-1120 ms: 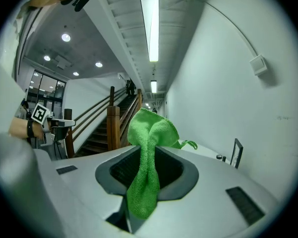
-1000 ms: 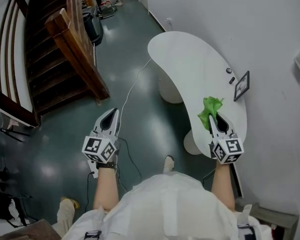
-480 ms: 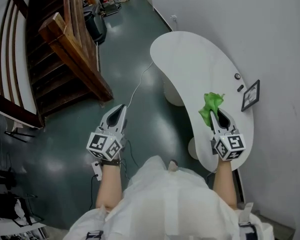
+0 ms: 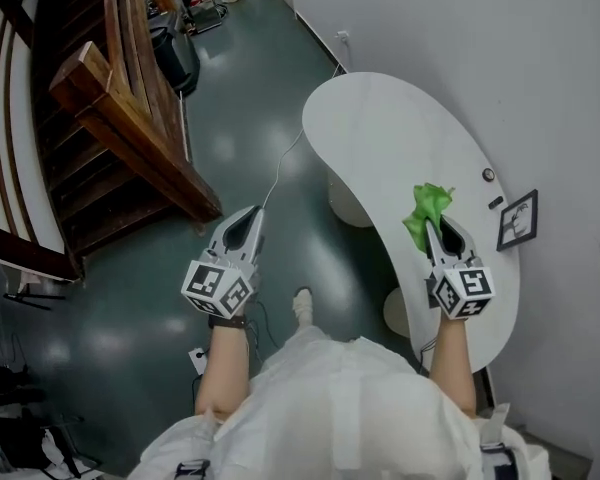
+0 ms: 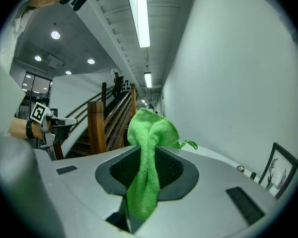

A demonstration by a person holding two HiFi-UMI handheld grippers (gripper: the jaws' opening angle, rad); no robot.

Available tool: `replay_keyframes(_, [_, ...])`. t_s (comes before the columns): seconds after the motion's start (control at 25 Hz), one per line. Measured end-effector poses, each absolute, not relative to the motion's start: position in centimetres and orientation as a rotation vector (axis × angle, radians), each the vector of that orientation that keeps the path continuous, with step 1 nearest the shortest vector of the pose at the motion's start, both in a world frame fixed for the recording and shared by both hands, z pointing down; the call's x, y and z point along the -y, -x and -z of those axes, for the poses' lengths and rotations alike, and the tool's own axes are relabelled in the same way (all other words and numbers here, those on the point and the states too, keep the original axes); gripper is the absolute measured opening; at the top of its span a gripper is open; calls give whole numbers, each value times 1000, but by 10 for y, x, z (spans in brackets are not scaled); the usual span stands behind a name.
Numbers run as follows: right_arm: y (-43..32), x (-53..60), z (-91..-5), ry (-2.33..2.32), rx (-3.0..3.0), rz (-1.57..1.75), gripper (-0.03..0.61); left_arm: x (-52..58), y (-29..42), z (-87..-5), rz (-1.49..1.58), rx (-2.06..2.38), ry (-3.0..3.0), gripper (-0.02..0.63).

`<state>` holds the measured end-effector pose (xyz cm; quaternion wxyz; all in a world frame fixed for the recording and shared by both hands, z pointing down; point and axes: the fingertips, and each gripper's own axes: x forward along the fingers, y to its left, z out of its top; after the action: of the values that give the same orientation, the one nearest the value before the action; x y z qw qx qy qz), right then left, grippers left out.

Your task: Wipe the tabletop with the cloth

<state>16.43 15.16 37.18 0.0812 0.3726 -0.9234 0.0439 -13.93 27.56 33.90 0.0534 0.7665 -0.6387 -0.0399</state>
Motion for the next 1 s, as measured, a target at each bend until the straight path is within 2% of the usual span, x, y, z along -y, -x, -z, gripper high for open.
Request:
replay_keyframes(0.56, [-65,-33,-400,-1262,2653,-182,81,-115,241,-363,50,1733,-2460,21])
replay_keyframes(1.0, [-80,101,-441,-1410,2502,-270,81,52,206,-383,-39,1448,-2604,21])
